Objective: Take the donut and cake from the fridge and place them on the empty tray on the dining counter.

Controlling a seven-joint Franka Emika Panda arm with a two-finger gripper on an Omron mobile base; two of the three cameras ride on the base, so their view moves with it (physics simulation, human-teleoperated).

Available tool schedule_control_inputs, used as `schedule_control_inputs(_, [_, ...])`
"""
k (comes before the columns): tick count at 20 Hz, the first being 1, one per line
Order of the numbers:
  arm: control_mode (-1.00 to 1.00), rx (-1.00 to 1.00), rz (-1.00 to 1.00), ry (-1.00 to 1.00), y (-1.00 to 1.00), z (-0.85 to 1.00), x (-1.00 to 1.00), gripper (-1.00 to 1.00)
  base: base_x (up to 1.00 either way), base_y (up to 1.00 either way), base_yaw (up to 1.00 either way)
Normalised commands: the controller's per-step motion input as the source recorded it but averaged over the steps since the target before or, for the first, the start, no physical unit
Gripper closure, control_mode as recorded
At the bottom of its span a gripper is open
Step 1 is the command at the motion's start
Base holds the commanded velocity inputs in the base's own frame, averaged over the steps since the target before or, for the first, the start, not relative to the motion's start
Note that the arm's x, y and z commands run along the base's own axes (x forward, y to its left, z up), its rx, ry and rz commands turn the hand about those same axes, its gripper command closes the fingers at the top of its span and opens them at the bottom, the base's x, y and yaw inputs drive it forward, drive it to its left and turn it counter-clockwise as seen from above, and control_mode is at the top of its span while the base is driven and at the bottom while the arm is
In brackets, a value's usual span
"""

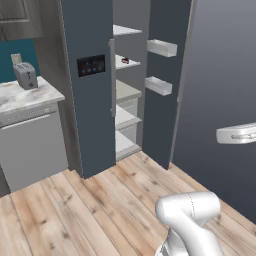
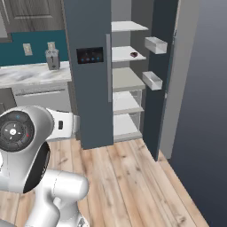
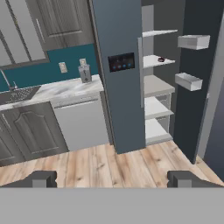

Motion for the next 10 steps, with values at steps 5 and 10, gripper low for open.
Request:
schedule_control_inputs(5, [1.0, 0.0, 0.0, 0.0, 0.0, 0.0, 0.0, -1.0, 1.0, 0.0, 0.0])
schedule_control_inputs(10, [1.0, 0.0, 0.0, 0.0, 0.0, 0.0, 0.0, -1.0, 1.0, 0.0, 0.0])
